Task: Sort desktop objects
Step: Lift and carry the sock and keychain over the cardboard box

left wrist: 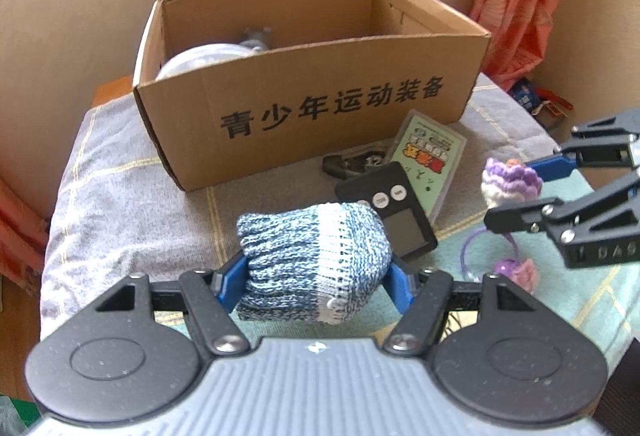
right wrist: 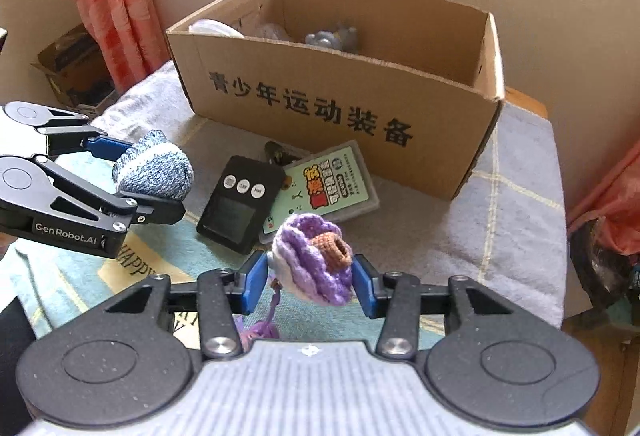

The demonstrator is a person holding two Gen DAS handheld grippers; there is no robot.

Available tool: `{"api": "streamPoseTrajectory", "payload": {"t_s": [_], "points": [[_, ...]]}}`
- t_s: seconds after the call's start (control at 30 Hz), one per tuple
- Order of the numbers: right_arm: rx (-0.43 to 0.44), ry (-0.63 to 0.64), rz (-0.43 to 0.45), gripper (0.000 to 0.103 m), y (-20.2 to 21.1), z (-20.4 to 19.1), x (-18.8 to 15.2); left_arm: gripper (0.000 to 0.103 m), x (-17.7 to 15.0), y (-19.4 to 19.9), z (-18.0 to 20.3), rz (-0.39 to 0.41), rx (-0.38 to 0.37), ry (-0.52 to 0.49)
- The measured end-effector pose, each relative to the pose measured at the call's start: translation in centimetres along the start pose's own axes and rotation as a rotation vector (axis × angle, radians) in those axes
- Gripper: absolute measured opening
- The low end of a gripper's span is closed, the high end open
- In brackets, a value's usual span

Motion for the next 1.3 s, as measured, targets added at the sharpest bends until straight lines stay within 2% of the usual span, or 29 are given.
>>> {"api": "streamPoseTrajectory", "payload": {"t_s": [0.57,0.77,1.03,1.3], "points": [[0.026,0.074,-0.008,0.051,5.9,0.1,0.3,0.069,-0.8,4.8,1.2,-0.058,-0.078,-0.102],[0.004,0.105,0.013,0.051,7.5,0.3,1.0,0.069,-0.3,6.3,1.5,-0.068,-0.107,-0.127],[-0.003,0.122,0.048,0.051,9.0,0.4,3.2,0.069,2.6,8.1,2.0,-0.050,-0.139,-0.162],[-0.008,0.140,0.093,0.051,10.4,0.4,6.0,0.069,5.9,8.8,1.7,-0.032,-0.140,-0.186]]}}
Point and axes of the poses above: each gripper's, at about its wrist camera, not at the fingertips, and y roughly against the way its jaws point, z to its right, x to its top, the point moved 4 cm from there along -y, roughly the way its jaws point, and after that the axes turned 5 degrees about -y, right-handed, at the moved point
